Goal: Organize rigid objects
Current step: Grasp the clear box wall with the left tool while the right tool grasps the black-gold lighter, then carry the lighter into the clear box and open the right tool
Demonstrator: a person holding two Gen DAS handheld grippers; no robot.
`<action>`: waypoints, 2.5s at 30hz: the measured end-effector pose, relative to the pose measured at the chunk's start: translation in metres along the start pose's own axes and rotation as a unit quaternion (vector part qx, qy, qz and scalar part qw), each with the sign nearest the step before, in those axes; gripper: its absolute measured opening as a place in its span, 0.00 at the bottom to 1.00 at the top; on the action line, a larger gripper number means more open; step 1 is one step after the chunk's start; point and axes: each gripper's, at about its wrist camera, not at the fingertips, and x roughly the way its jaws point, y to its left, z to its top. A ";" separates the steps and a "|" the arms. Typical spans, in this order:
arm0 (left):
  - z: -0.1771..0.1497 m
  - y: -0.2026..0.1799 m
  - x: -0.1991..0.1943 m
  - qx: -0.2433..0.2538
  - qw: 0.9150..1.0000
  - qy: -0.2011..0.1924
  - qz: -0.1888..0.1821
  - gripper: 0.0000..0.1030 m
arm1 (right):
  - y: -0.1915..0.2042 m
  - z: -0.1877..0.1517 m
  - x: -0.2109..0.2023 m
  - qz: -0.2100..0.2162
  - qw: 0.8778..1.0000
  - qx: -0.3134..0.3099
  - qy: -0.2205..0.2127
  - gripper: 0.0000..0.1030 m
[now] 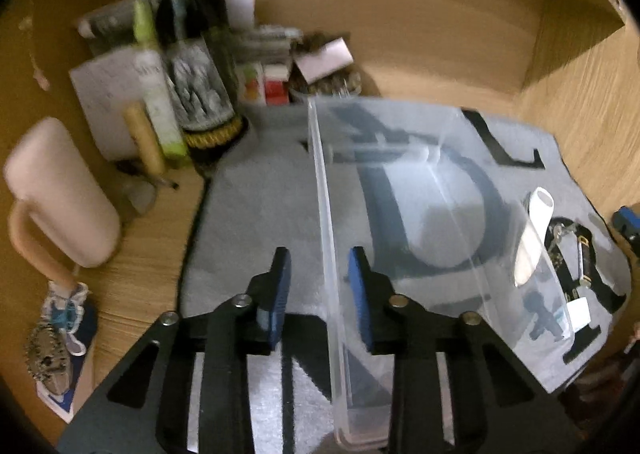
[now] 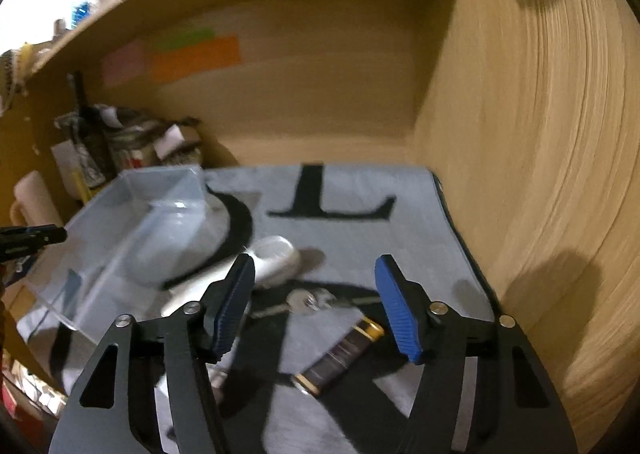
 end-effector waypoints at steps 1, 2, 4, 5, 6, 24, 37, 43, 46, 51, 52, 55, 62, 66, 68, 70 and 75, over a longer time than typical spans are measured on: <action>0.000 0.001 0.004 0.001 1.000 0.012 -0.006 0.21 | -0.003 -0.002 0.004 -0.004 1.000 0.002 0.007 0.57; 0.000 0.000 0.007 0.002 1.000 0.020 -0.009 0.18 | -0.006 -0.004 0.009 -0.009 1.000 0.003 0.017 0.57; 0.000 0.000 0.012 0.006 0.999 0.035 -0.016 0.15 | -0.012 -0.007 0.017 -0.017 0.999 0.008 0.031 0.57; -0.001 -0.001 0.013 0.009 0.999 0.040 -0.018 0.13 | -0.014 -0.008 0.021 -0.019 0.999 0.010 0.040 0.57; -0.001 -0.002 0.014 0.011 0.999 0.044 -0.018 0.13 | -0.016 -0.009 0.025 -0.020 0.999 0.012 0.047 0.57; -0.002 -0.009 0.021 0.045 0.997 0.059 -0.016 0.07 | -0.017 -0.042 0.054 -0.036 0.989 0.043 0.135 0.20; -0.005 -0.011 0.019 0.049 0.998 0.044 -0.014 0.07 | 0.020 0.006 0.021 -0.004 0.999 -0.006 0.040 0.19; -0.006 -0.010 0.019 0.045 0.998 0.040 -0.015 0.07 | 0.061 0.034 0.011 0.046 0.998 -0.042 -0.011 0.19; -0.006 -0.011 0.018 0.044 0.998 0.036 -0.014 0.07 | 0.083 0.044 0.011 0.068 0.996 -0.058 -0.031 0.19; -0.008 -0.010 0.018 0.042 0.998 0.032 -0.016 0.07 | 0.115 0.056 0.018 0.110 0.990 -0.074 -0.039 0.19; -0.008 -0.010 0.018 0.041 0.999 0.031 -0.017 0.07 | 0.123 0.059 0.021 0.120 0.989 -0.077 -0.036 0.19; -0.008 -0.009 0.018 0.036 0.999 0.028 -0.020 0.07 | 0.144 0.066 0.032 0.148 0.985 -0.089 -0.024 0.19; -0.009 -0.007 0.018 0.043 0.998 0.024 -0.025 0.08 | 0.179 0.070 0.063 0.188 0.976 -0.106 0.030 0.19; -0.010 -0.006 0.018 0.041 0.998 0.020 -0.031 0.08 | 0.194 0.068 0.088 0.187 0.972 -0.122 0.072 0.19; -0.011 -0.006 0.017 0.043 0.998 0.019 -0.032 0.08 | 0.201 0.065 0.099 0.184 0.969 -0.134 0.096 0.19; -0.011 -0.006 0.017 0.044 0.998 0.017 -0.033 0.08 | 0.208 0.061 0.111 0.180 0.965 -0.147 0.119 0.19; -0.013 -0.006 0.017 0.047 0.998 0.014 -0.036 0.09 | 0.218 0.055 0.129 0.181 0.953 -0.175 0.167 0.19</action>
